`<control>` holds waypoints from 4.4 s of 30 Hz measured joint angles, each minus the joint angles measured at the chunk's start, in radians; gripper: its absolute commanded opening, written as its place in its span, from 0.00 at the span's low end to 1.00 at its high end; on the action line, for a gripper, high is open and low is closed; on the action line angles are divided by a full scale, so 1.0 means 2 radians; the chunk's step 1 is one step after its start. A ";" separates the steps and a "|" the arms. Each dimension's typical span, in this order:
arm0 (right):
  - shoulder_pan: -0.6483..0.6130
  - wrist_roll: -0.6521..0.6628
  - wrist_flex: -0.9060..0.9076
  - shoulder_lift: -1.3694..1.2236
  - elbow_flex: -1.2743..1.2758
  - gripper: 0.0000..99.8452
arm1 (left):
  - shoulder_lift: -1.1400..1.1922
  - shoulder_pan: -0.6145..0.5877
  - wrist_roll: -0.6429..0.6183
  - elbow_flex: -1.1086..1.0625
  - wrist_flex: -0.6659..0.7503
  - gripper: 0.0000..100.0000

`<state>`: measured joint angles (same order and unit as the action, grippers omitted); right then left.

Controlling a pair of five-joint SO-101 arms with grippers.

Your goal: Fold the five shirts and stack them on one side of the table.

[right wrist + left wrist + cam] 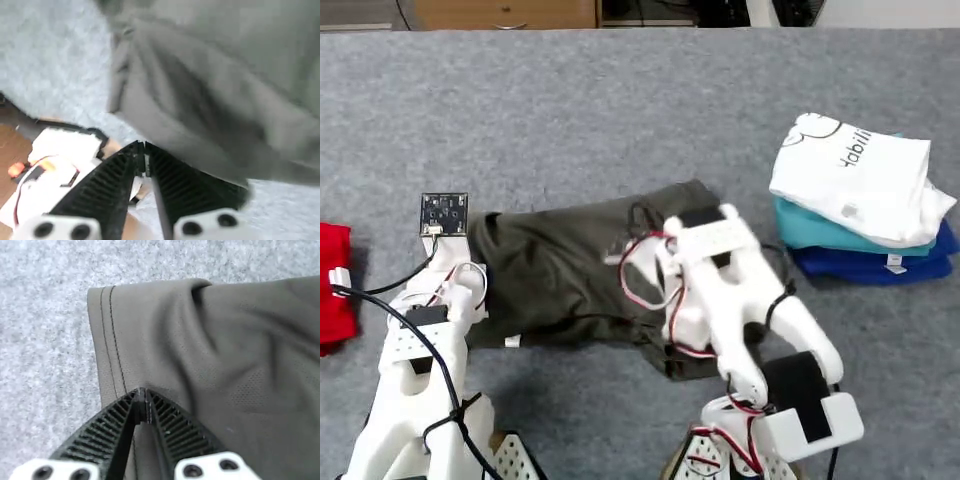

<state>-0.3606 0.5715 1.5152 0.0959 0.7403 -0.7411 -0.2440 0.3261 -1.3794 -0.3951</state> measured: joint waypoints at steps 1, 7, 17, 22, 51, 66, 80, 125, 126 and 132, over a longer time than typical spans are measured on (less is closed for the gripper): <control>-0.007 0.000 -0.008 0.000 0.012 0.01 | 0.000 0.000 0.000 0.000 0.000 0.02; -0.048 0.002 -0.015 0.005 0.035 0.01 | 0.000 0.000 0.000 0.000 0.000 0.02; -0.002 0.002 -0.012 0.079 -0.089 0.01 | 0.000 0.000 0.000 0.000 0.000 0.02; 0.000 0.002 -0.053 0.037 -0.079 0.01 | 0.000 0.000 0.000 0.000 0.000 0.02; -0.043 0.074 0.092 0.029 -0.115 0.01 | 0.000 0.000 0.000 0.002 -0.014 0.02; 0.031 -0.013 0.047 -0.218 -0.509 0.01 | 0.083 0.018 -0.126 0.321 -0.231 0.02; 0.109 -0.081 0.075 -0.582 -0.864 0.01 | 0.443 -0.028 -0.188 0.440 -0.138 0.02; -0.045 -0.012 0.031 -0.049 -0.162 0.00 | 0.119 -0.002 0.037 0.126 -0.232 0.02; -0.064 -0.017 0.019 -0.049 -0.142 0.00 | 0.132 -0.002 0.038 0.128 -0.232 0.02; -0.107 -0.022 -0.028 -0.077 -0.073 0.00 | 0.194 -0.008 0.054 0.172 -0.255 0.02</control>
<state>-0.5754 0.5271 1.4584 -0.0591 0.5946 -0.3529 -0.2593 0.4350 -1.0357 -0.9045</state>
